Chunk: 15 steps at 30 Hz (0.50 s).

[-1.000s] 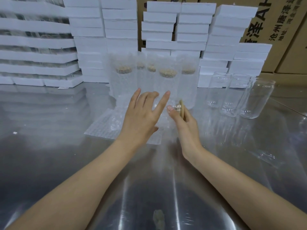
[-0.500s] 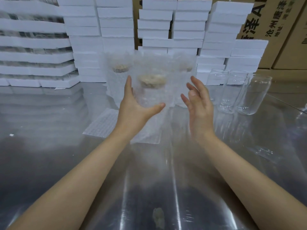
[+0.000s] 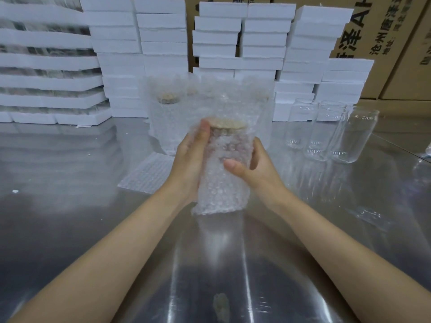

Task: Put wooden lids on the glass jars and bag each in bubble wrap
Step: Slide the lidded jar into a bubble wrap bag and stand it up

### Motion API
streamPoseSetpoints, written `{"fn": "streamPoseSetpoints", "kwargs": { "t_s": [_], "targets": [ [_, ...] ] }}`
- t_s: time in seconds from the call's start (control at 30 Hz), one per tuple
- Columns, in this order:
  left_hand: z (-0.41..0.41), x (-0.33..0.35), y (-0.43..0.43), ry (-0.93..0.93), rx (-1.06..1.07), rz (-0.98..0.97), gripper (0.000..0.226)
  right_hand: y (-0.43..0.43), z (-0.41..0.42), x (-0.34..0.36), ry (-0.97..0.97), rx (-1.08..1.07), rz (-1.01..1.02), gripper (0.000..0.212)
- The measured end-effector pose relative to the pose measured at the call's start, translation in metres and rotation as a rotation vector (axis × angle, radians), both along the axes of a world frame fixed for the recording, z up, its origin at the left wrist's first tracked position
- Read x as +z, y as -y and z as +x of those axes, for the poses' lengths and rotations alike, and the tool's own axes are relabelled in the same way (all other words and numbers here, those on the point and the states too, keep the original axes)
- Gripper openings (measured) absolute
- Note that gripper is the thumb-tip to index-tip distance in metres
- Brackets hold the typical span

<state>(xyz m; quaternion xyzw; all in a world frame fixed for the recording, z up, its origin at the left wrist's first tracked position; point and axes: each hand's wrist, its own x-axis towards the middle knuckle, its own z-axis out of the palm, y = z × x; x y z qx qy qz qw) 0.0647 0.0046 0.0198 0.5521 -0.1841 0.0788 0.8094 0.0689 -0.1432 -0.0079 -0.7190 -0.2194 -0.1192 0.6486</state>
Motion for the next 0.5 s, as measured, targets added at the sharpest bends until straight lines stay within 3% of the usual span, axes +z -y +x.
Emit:
{"fn": "streamPoseSetpoints", "kwargs": {
  "t_s": [0.07, 0.1, 0.17, 0.23, 0.3, 0.4, 0.5],
  "targets": [
    [0.006, -0.003, -0.002, -0.024, 0.057, 0.074, 0.051, 0.007, 0.005, 0.003, 0.018, -0.075, 0.048, 0.068],
    [0.01, -0.007, -0.004, -0.027, 0.139, 0.204, 0.047, 0.011, 0.009, 0.004, 0.019, -0.123, 0.06, 0.07],
    [0.02, -0.021, -0.014, 0.028, 0.307, 0.697, 0.04, 0.021, 0.015, 0.003, 0.026, -0.208, 0.066, 0.069],
    [0.028, -0.039, -0.025, 0.034, 0.211, 1.316, 0.054, 0.03, 0.02, 0.0, 0.026, -0.252, 0.051, 0.066],
    [0.034, -0.052, -0.035, -0.032, 0.058, 1.659, 0.065, 0.035, 0.021, -0.002, -0.005, -0.244, 0.037, 0.07],
    [0.041, -0.048, -0.049, -0.108, 0.109, 1.738, 0.062, 0.034, 0.023, -0.005, -0.017, -0.19, 0.018, 0.064],
    [0.046, -0.042, -0.067, -0.218, 0.145, 1.811, 0.061, 0.034, 0.022, -0.004, -0.021, -0.159, 0.027, 0.073]
  ]
}}
